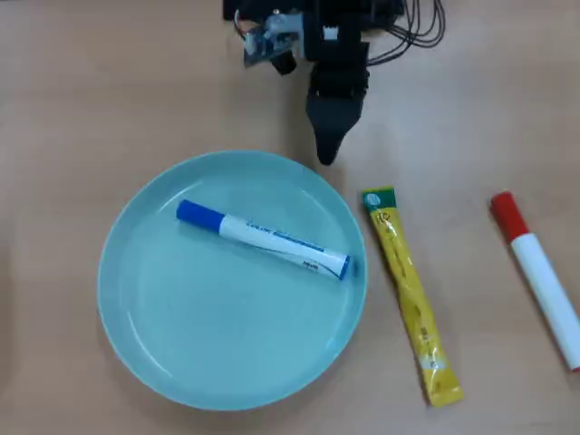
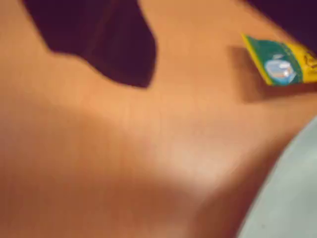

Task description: Pick up the blue pen, then put it in the green bowl

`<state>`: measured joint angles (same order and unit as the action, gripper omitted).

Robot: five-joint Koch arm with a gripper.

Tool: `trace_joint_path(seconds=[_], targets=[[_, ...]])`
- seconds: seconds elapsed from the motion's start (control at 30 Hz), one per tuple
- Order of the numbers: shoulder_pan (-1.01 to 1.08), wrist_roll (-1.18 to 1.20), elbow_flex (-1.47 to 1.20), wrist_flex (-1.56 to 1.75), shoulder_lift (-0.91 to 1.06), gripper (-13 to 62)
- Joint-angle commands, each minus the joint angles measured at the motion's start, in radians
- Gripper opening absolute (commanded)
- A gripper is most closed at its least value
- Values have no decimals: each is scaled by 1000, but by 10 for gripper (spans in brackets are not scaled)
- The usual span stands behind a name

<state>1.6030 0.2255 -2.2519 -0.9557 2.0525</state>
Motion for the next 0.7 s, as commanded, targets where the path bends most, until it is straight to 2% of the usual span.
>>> trace_joint_path(seconds=[0.0,0.67], targets=[[0,-21,17,54,64,512],[6,-137,-446,235,302,512]])
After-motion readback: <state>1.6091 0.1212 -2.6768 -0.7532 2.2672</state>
